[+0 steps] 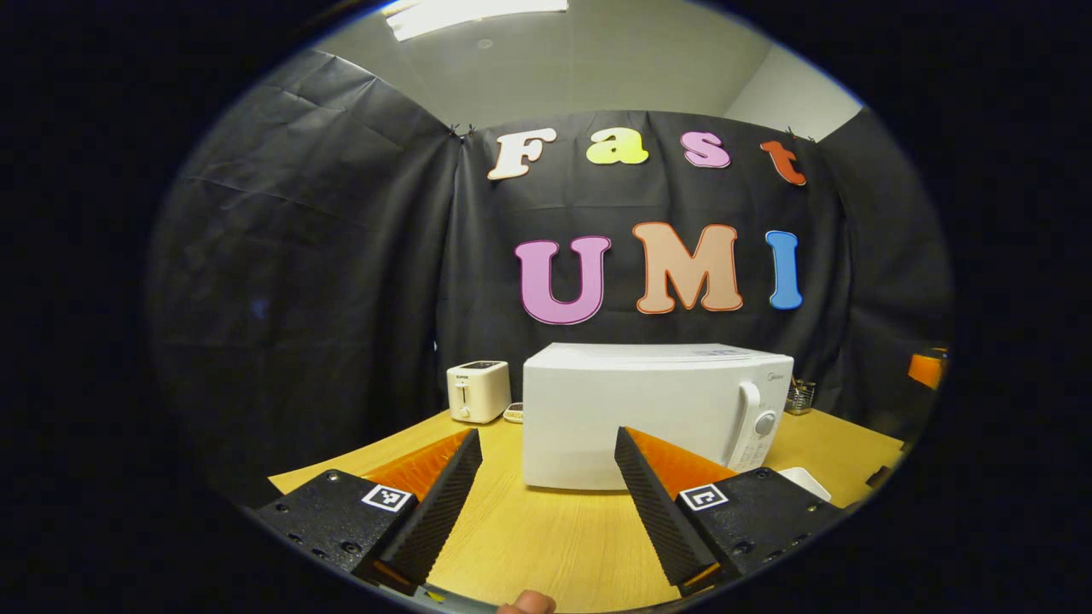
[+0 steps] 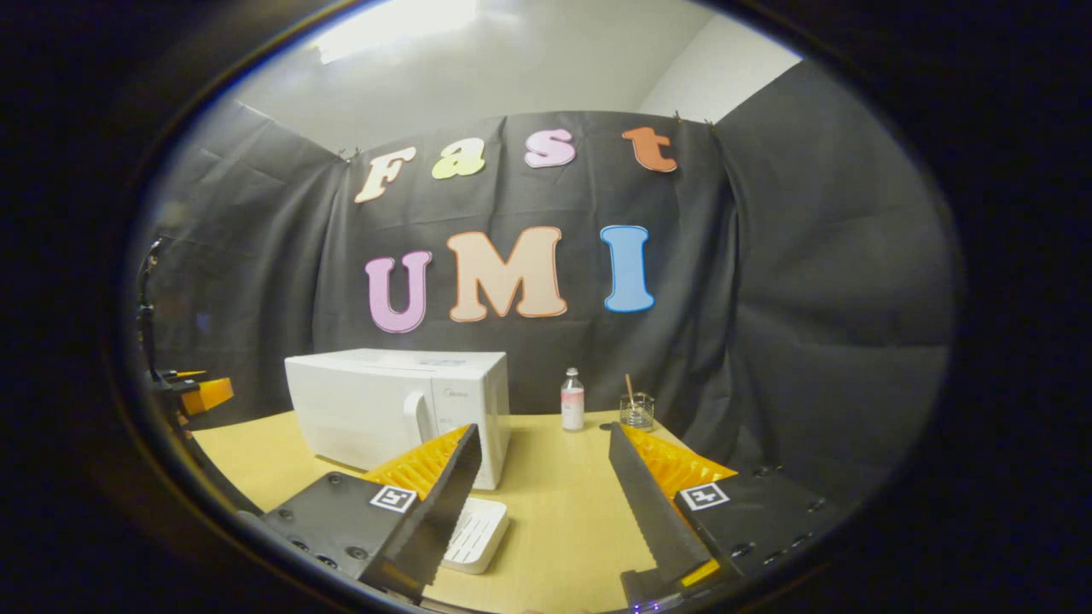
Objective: Open the microwave oven with the left hand, put the food in, and close the microwave oven.
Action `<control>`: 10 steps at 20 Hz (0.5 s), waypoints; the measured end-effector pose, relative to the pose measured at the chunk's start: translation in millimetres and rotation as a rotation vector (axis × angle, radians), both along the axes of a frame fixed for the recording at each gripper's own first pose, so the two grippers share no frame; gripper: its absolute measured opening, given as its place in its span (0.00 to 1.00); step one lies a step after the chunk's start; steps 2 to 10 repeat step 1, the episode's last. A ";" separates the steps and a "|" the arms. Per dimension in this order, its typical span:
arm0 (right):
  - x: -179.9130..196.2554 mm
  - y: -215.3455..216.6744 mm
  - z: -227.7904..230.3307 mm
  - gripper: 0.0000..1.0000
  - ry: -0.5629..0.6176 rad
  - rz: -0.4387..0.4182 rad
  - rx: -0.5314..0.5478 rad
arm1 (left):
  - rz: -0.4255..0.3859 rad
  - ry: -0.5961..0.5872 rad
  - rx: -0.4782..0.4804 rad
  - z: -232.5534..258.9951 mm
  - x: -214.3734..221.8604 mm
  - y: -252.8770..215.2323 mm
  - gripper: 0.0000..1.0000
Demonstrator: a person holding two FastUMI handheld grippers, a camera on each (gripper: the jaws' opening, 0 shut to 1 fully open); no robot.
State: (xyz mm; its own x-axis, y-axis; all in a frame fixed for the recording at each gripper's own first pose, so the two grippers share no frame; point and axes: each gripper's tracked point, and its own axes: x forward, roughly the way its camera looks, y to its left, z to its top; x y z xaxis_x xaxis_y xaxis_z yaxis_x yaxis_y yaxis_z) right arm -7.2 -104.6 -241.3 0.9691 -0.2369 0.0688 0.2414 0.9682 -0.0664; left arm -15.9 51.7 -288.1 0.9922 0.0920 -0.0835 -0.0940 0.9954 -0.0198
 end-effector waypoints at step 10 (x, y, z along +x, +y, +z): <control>-1.0 4.6 -0.1 0.93 0.000 0.006 -0.007 | 0.015 -0.004 -0.003 0.3 -3.8 8.7 0.98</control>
